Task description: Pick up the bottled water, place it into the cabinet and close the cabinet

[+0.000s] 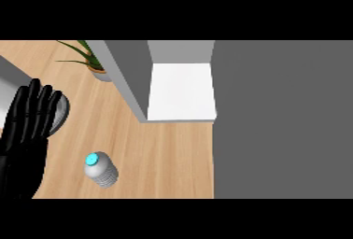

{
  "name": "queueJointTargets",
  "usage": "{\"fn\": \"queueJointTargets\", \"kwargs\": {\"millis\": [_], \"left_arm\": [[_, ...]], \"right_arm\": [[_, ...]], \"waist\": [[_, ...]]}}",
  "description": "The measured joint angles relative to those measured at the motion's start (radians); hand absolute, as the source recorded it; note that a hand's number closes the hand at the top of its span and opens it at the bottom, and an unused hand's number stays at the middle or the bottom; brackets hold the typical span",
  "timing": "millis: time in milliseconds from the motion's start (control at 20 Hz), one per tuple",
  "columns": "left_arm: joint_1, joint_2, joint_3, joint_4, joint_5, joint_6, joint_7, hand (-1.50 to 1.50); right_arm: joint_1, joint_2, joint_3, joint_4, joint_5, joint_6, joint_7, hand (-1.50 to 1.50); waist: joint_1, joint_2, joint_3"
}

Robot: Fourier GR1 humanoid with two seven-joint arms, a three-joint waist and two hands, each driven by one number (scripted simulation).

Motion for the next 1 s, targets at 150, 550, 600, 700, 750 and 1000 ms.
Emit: {"fn": "queueJointTargets", "kwargs": {"millis": [150, 550, 600, 700, 750, 1000], "left_arm": [[-0.001, 0.027, -0.026, -0.015, 0.072, -0.082, 0.029, -1.5], [0.123, 0.105, -0.218, -0.079, 0.407, -0.307, 0.26, -1.5], [0.137, 0.121, -0.223, -0.102, 0.453, -0.314, 0.299, -1.5], [0.181, 0.159, -0.224, -0.174, 0.547, -0.321, 0.37, -1.5], [0.197, 0.176, -0.226, -0.214, 0.583, -0.311, 0.41, -1.5], [0.259, 0.25, -0.179, -0.24, 0.653, -0.298, 0.508, -1.5]], "right_arm": [[0.032, -0.003, -0.01, -0.021, -0.013, 0.009, 0.007, -1.5], [0.175, 0.011, 0.064, -0.075, -0.138, 0.093, 0.085, -1.5], [0.193, 0.007, 0.067, -0.105, -0.163, 0.102, 0.107, -1.5], [0.239, -0.004, 0.064, -0.157, -0.209, 0.121, 0.138, -1.5], [0.249, -0.006, 0.065, -0.18, -0.22, 0.12, 0.159, -1.5], [0.336, -0.037, 0.026, -0.28, -0.287, 0.146, 0.214, -1.5]], "waist": [[0.001, 0.001, -0.001], [-0.007, -0.001, 0.0], [-0.006, -0.002, 0.0], [-0.001, -0.003, 0.0], [0.002, -0.002, 0.0], [0.008, -0.004, 0.0]]}}
